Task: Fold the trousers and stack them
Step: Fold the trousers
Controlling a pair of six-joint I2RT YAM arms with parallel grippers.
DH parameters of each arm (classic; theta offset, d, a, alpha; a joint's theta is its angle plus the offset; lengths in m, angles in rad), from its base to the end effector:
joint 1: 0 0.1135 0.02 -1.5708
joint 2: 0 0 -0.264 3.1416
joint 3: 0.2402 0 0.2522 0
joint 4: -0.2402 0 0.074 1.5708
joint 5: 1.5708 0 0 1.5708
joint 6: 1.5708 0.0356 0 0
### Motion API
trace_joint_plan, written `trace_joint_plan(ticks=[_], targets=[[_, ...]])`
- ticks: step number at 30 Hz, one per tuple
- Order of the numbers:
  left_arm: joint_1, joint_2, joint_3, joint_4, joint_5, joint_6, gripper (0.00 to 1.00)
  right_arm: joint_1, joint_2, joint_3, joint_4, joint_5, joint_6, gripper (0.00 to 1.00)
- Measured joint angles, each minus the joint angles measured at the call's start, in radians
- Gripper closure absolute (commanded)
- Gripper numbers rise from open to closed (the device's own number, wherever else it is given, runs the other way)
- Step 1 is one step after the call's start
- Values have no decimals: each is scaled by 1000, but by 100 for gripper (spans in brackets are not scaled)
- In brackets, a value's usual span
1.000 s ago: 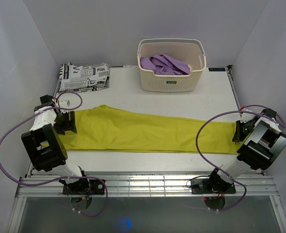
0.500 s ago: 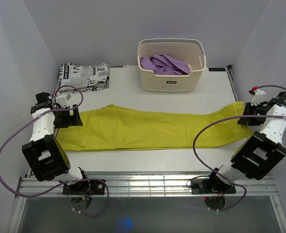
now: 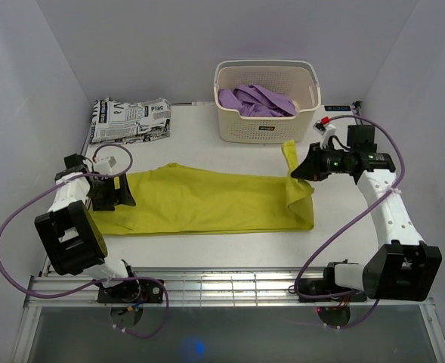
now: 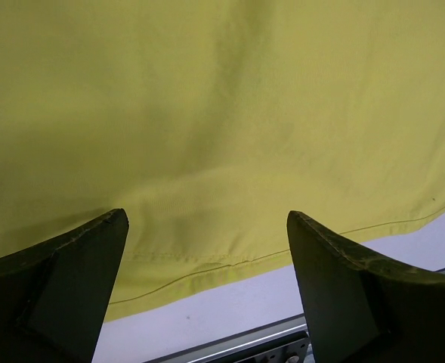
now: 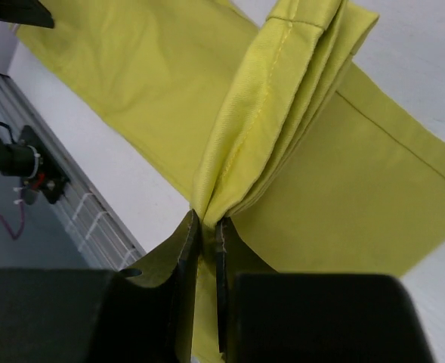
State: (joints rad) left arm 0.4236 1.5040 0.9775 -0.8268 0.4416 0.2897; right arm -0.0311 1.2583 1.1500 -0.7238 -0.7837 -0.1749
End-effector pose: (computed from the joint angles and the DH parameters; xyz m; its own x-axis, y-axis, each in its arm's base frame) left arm 0.2499 0.0960 0.2020 -0.9352 -0.1384 -0.3260 -0.0213 0.9408 -0.3383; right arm 0.2563 0.0172 0.3245 -0.6489 -0.1031 -0.7539 -0.5747 0.7157 0.3968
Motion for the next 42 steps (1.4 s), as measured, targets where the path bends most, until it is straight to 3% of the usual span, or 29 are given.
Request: trace_joint_plan(ticks=[9, 19, 30, 42], targets=[[0, 1, -23, 26, -18, -33, 2, 202, 76, -117, 354, -56, 332, 92], [0, 17, -23, 27, -48, -67, 2, 444, 169, -121, 695, -23, 566, 92], [0, 31, -21, 27, -69, -82, 2, 605, 301, -122, 874, 66, 666, 92], [0, 29, -23, 27, -83, -86, 2, 674, 439, -122, 928, 129, 696, 92]])
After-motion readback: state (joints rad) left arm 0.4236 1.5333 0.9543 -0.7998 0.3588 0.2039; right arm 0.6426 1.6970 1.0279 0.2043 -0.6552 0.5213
